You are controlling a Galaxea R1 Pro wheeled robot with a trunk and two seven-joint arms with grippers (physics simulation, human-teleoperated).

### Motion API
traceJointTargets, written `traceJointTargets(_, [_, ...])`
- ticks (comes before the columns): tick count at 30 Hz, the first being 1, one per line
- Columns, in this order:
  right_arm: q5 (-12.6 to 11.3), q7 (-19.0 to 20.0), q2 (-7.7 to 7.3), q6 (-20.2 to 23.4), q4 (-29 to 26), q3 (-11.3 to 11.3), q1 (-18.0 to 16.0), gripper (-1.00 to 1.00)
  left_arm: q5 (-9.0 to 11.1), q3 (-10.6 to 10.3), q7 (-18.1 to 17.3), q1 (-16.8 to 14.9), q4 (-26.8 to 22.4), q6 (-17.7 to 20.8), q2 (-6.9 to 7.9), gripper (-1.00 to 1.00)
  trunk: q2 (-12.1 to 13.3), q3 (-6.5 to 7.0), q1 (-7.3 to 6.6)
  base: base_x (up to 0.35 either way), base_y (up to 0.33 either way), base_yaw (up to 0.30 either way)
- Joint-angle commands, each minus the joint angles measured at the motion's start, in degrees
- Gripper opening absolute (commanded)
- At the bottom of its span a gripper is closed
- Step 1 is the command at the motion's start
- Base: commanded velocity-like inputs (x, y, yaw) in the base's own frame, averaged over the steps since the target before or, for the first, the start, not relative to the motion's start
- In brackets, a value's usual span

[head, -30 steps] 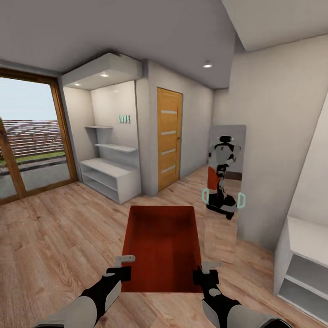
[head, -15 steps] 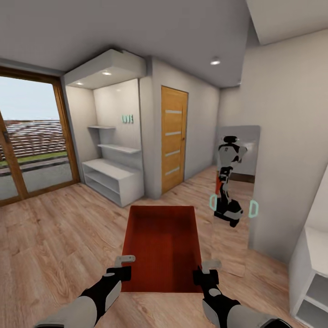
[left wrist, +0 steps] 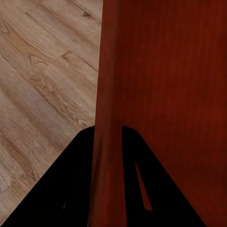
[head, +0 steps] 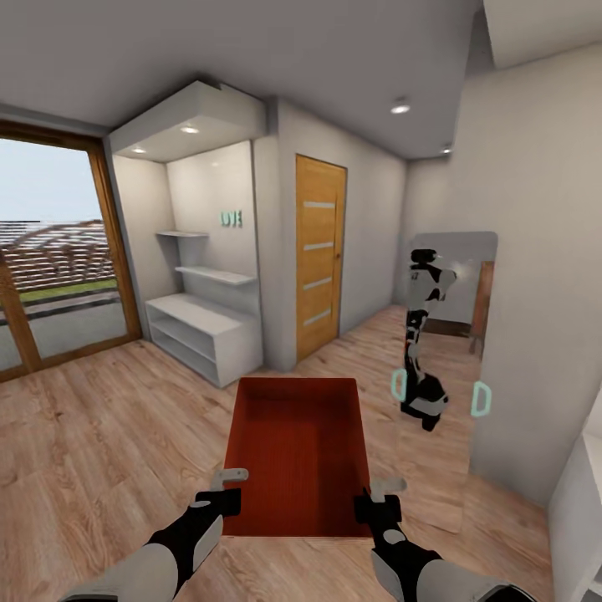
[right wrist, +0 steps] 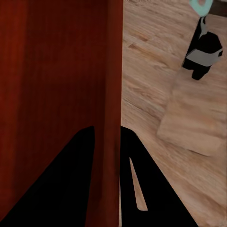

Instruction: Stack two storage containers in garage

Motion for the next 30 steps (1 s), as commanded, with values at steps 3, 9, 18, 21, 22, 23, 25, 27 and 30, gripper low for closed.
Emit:
traceJointTargets(3, [0.66,-0.09,0.03,-0.76,-0.2,-4.21,-0.09,-1.0,-0.25,1.28,1.47,0.01,-0.03,0.31,1.32,-1.0,-0.07,-0.09,0.04,0.322,0.0,0.0])
traceJointTargets(9, [0.62,-0.08,0.03,-0.75,-0.2,-4.21,-0.06,-1.0,-0.22,1.28,1.47,0.01,-0.03,0.31,1.32,-1.0,-0.07,-0.09,0.04,0.322,0.0,0.0])
traceJointTargets(18, [0.59,-0.09,0.03,-0.76,-0.2,-4.21,-0.1,-1.0,-0.23,1.28,1.47,0.01,-0.03,0.31,1.32,-1.0,-0.07,-0.09,0.04,0.322,0.067,0.0])
traceJointTargets(21, [0.62,-0.08,0.03,-0.74,-0.2,-4.21,-0.1,-1.0,-0.24,1.28,1.47,0.01,-0.03,0.31,1.32,-1.0,-0.07,-0.09,0.04,0.322,0.107,0.0])
traceJointTargets(22, [0.64,-0.08,0.03,-0.75,-0.2,-4.21,-0.1,-1.0,-0.23,1.28,1.47,0.01,-0.03,0.31,1.32,-1.0,-0.07,-0.09,0.04,0.322,0.114,0.0])
traceJointTargets(23, [0.65,-0.08,0.03,-0.75,-0.2,-4.21,-0.1,-1.0,-0.23,1.28,1.47,0.01,-0.03,0.31,1.32,-1.0,-0.07,-0.09,0.04,0.322,0.116,0.0])
traceJointTargets(25, [0.66,-0.08,0.03,-0.76,-0.2,-4.21,-0.1,-1.0,-0.22,1.28,1.47,0.01,-0.03,0.31,1.32,-1.0,-0.07,-0.09,0.04,0.322,0.117,0.0])
traceJointTargets(27, [0.64,-0.08,0.03,-0.77,-0.19,-4.21,-0.1,-1.0,-0.22,1.28,1.47,0.01,-0.03,0.31,1.32,-1.0,-0.07,-0.09,0.04,0.322,0.12,-0.036])
traceJointTargets(30, [0.6,-0.08,0.03,-0.79,-0.2,-4.21,-0.1,-1.0,-0.23,1.28,1.47,0.01,-0.03,0.31,1.32,-1.0,-0.07,-0.09,0.04,0.322,0.138,-0.181])
